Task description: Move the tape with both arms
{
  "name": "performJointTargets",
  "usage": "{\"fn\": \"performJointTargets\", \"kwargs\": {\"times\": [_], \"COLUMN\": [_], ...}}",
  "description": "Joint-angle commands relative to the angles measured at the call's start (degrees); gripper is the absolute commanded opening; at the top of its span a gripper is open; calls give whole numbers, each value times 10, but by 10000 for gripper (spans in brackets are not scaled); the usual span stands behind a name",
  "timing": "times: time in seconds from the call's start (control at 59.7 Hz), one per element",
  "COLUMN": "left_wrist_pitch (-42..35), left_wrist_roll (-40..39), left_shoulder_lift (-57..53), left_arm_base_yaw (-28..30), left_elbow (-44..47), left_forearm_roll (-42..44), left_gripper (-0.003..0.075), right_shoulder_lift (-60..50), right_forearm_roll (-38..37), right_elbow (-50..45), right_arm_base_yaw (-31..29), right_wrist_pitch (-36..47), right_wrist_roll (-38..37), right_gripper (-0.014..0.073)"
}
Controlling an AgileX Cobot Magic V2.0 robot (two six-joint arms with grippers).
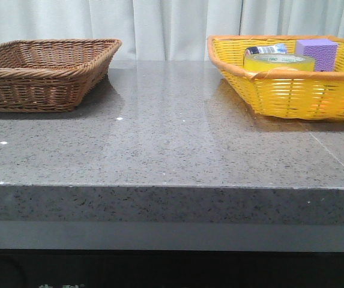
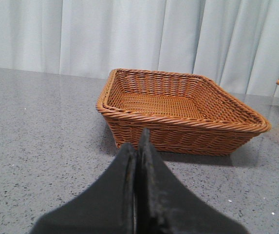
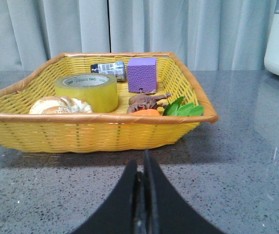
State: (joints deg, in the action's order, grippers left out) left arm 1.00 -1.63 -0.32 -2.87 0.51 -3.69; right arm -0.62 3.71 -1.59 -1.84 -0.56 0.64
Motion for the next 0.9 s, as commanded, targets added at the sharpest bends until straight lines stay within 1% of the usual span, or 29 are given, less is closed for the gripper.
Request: {"fn": "performJointTargets", "kwargs": {"times": [0.0,0.553,0.77,0.888], "left_wrist_pitch": [-46,-53,-101,-98], "left_wrist_roll": [-3,-3,-3,-3], "left_shoulder_lift": [-10,-10,-10,-10], "left_arm_base_yaw": [-1,-1,-1,-1], "left_elbow": [22,22,20,-6], "left_forearm_roll": [-2,-2,-5,-9], "left_gripper": [-20,-20,-20,-20], "right_shoulder_lift": [-15,-15,-15,-15], "right_forearm_roll": [-6,-5,5,18], "right_elbow": [15,15,19,47], "right_arm_base_yaw": [-2,-2,-2,-2], "right_wrist_pitch": [48,57,69,58], "right_wrist_roll": [4,4,4,4], "right_gripper": [-69,-69,-69,-69]}}
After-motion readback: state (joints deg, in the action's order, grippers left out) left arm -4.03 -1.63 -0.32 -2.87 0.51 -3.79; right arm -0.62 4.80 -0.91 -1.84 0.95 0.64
